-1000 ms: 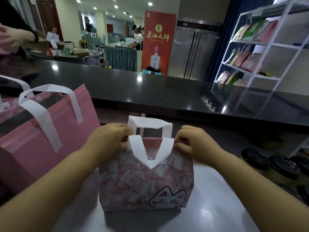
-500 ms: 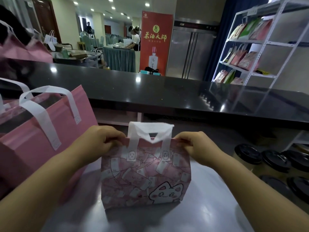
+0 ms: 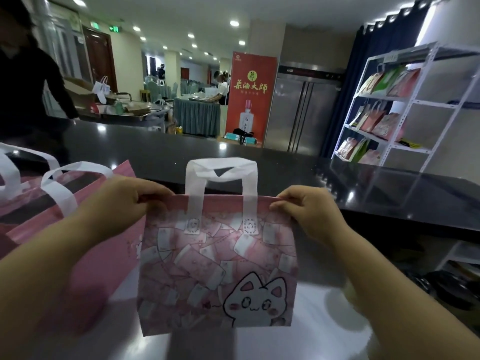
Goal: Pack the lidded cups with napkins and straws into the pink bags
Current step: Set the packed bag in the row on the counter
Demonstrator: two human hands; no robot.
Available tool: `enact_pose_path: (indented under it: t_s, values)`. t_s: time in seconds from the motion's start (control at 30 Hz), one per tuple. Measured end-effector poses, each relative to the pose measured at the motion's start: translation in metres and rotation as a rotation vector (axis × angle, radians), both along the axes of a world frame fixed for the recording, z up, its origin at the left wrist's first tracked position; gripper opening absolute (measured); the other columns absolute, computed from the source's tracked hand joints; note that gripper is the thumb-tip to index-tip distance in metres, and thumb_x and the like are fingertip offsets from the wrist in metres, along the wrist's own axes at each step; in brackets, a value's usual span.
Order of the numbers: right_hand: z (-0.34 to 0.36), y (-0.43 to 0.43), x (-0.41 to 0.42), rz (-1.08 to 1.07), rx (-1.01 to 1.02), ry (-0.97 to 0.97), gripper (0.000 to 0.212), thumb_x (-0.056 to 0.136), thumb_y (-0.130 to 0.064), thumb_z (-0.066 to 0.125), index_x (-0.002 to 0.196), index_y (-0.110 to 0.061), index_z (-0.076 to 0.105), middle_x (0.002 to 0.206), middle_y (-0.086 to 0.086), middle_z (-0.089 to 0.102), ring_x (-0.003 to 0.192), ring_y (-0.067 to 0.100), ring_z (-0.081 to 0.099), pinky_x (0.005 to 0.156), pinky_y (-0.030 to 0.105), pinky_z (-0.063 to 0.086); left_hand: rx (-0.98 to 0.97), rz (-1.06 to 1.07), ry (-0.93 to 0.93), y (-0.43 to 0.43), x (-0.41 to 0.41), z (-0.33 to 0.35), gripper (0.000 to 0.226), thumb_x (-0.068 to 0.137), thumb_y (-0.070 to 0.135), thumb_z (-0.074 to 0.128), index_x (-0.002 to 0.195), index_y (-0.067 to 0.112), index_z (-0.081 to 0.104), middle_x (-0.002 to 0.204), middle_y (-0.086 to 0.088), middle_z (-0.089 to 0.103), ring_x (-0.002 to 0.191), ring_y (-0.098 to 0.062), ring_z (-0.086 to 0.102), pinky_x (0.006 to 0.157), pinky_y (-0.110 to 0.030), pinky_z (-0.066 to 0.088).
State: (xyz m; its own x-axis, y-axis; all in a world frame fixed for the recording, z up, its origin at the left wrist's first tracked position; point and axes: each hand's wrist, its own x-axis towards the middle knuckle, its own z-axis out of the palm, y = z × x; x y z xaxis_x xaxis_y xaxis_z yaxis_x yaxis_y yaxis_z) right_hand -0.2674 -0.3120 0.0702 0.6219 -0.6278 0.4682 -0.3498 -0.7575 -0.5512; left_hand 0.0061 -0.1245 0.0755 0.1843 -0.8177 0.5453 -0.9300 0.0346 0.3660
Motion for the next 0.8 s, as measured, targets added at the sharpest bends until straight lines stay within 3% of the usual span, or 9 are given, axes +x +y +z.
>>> enact_pose_path:
  t_s: [0.13, 0.33, 0.43, 0.5, 0.67, 0.8]
  values:
    - [0.041, -0.013, 0.004, 0.009, -0.061, -0.097, 0.003, 0.078, -0.023, 0.074, 0.08, -0.023, 0.072, 0.073, -0.007, 0.07, 0.067, 0.009, 0.067, 0.064, 0.028, 0.057, -0.039, -0.012, 0.0, -0.011, 0.008, 0.038, 0.048, 0.075, -0.013, 0.063, 0.104, 0.024, 0.069, 0.08, 0.03, 0.06, 0.077, 0.021, 0.057, 0.063, 0.003, 0.042]
    - [0.093, -0.031, 0.028, -0.024, -0.236, -0.209, 0.005, 0.083, -0.014, 0.07, 0.088, -0.013, 0.072, 0.081, -0.005, 0.068, 0.075, 0.006, 0.065, 0.07, 0.028, 0.058, -0.105, -0.048, -0.057, -0.031, 0.039, 0.088, 0.053, 0.077, -0.009, 0.063, 0.112, 0.031, 0.062, 0.092, 0.017, 0.066, 0.084, 0.011, 0.06, 0.068, -0.002, 0.041]
    - [0.117, -0.034, 0.05, -0.066, -0.336, -0.264, 0.008, 0.084, -0.016, 0.069, 0.089, -0.009, 0.071, 0.082, -0.002, 0.069, 0.074, 0.009, 0.065, 0.068, 0.029, 0.058, -0.218, 0.001, -0.17, -0.047, 0.059, 0.109, 0.042, 0.081, -0.005, 0.061, 0.116, 0.018, 0.062, 0.103, -0.001, 0.067, 0.09, -0.007, 0.061, 0.08, -0.015, 0.042]
    - [0.132, -0.034, 0.067, -0.099, -0.436, -0.298, 0.011, 0.084, -0.016, 0.07, 0.089, -0.006, 0.07, 0.083, 0.0, 0.069, 0.073, 0.011, 0.064, 0.067, 0.028, 0.056, -0.28, 0.038, -0.207, -0.057, 0.072, 0.121, 0.037, 0.08, -0.003, 0.063, 0.115, 0.01, 0.062, 0.106, -0.009, 0.066, 0.089, -0.014, 0.06, 0.081, -0.027, 0.047]
    - [0.154, -0.033, 0.121, -0.247, -0.625, -0.307, 0.012, 0.085, -0.016, 0.068, 0.086, -0.005, 0.065, 0.077, 0.004, 0.065, 0.066, 0.017, 0.058, 0.06, 0.028, 0.048, -0.31, 0.059, -0.281, -0.079, 0.093, 0.141, 0.029, 0.079, 0.016, 0.069, 0.106, 0.01, 0.064, 0.102, -0.008, 0.064, 0.085, -0.015, 0.055, 0.074, -0.027, 0.044]
    - [0.162, -0.032, 0.179, -0.382, -0.71, -0.364, 0.012, 0.086, -0.012, 0.064, 0.076, -0.007, 0.06, 0.068, -0.002, 0.053, 0.059, 0.016, 0.05, 0.048, 0.019, 0.029, -0.213, -0.077, -0.17, -0.092, 0.107, 0.143, 0.025, 0.082, 0.027, 0.061, 0.104, 0.015, 0.063, 0.098, -0.003, 0.065, 0.082, -0.011, 0.061, 0.072, -0.023, 0.051]
